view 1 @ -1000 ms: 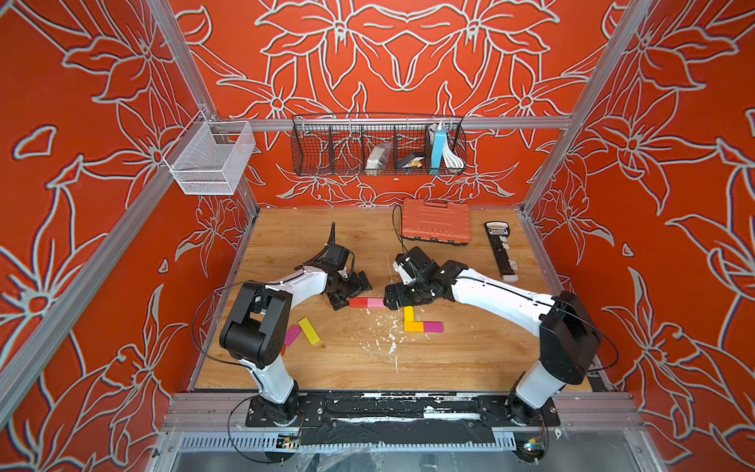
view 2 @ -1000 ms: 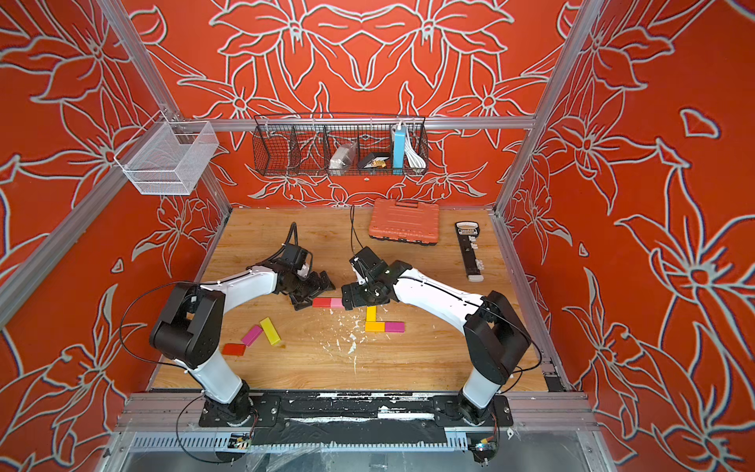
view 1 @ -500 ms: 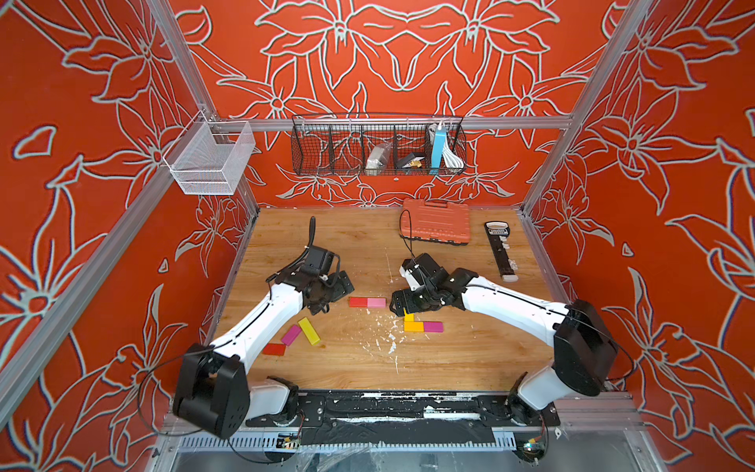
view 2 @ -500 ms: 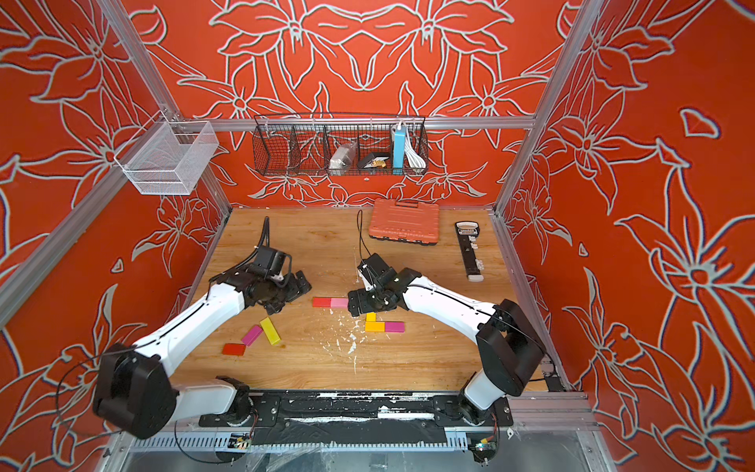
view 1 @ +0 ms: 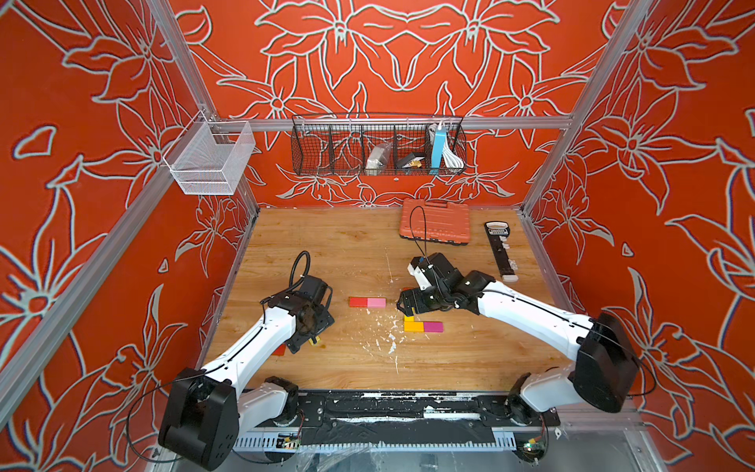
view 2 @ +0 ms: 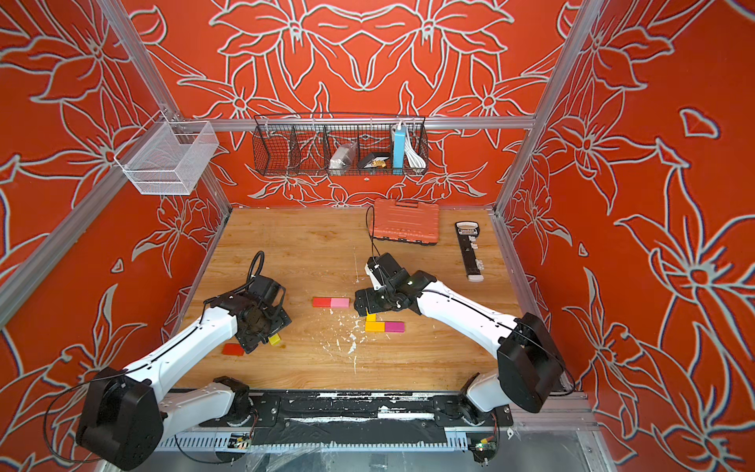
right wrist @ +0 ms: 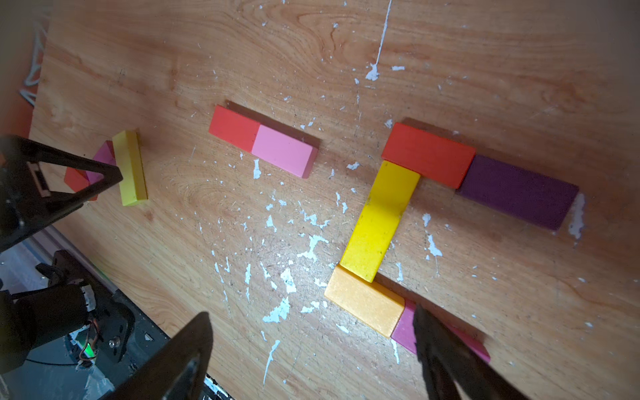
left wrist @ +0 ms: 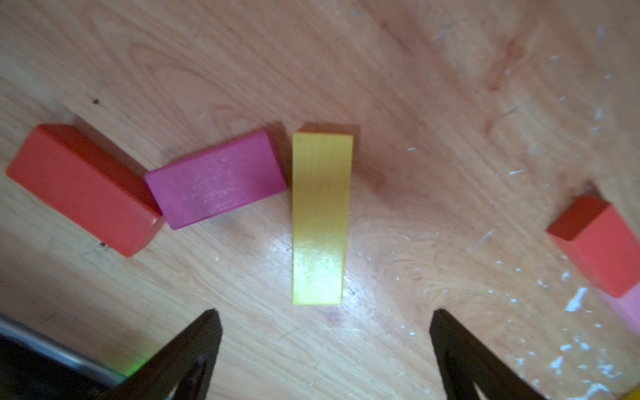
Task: Assemble the letter c with building blocks
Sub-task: Pick up the building block from the center of the board.
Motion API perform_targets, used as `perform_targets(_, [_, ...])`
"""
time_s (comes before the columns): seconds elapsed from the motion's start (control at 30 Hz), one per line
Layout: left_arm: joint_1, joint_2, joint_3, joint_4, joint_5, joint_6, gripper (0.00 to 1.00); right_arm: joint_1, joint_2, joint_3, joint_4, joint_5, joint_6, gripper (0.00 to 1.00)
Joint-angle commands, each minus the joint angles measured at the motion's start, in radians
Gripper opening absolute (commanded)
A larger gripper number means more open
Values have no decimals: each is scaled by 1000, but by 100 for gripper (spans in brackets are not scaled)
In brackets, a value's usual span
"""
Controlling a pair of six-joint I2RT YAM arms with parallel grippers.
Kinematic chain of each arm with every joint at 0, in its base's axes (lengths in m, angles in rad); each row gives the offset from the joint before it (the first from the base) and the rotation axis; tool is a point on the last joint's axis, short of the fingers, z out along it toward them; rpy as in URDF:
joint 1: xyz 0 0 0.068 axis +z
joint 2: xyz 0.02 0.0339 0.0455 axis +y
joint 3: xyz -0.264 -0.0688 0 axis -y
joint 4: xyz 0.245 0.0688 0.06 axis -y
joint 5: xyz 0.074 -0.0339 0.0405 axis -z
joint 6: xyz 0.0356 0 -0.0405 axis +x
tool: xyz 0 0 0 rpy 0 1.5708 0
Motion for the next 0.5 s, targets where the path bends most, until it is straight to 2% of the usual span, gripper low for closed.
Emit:
perform_targets(0.0, [11, 48, -13, 26, -32, -11, 87, -10, -35, -18, -12, -3, -17, 93])
perform_targets(0.2, [32, 103, -13, 83, -25, 33, 76, -25, -64, -26, -33, 8, -31, 93])
perform_targets(0.47, [55, 153, -24, 135, -2, 62, 73, -36, -66, -19, -44, 11, -31, 93])
